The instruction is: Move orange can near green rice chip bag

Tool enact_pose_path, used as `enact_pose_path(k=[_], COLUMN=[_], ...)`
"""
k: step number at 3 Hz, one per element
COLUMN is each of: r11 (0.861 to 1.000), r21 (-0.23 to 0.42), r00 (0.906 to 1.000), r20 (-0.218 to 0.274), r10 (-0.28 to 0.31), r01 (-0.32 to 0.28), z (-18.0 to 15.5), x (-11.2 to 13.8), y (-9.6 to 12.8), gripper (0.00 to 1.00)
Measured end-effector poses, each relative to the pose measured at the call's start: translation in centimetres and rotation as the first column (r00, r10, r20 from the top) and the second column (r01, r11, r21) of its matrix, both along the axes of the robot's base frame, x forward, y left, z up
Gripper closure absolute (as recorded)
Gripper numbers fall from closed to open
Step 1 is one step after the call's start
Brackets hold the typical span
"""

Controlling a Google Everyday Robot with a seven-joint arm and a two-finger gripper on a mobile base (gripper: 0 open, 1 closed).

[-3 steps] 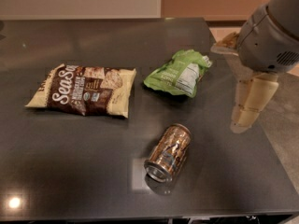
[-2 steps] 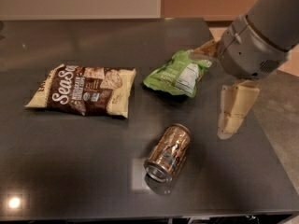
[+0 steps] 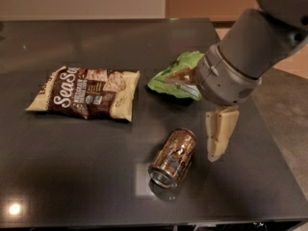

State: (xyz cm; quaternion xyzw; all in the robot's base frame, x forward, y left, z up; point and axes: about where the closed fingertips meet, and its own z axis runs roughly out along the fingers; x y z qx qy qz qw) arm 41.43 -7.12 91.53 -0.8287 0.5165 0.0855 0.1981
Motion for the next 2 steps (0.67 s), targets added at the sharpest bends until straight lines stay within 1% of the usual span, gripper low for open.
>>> enact_pose_path(k=[1,2], r11=[0.995,0.982], r21=[-0.053,-0.114], r00=[0.9964,0.9882], r20=[0.014,-0.015], r10=[0.084,0.152], r01=[-0.083,-0.153], z=[-2.2,-4.3], x=[-0.5,-0.9], y=[0.7,1.1], gripper=[0.00,0.00])
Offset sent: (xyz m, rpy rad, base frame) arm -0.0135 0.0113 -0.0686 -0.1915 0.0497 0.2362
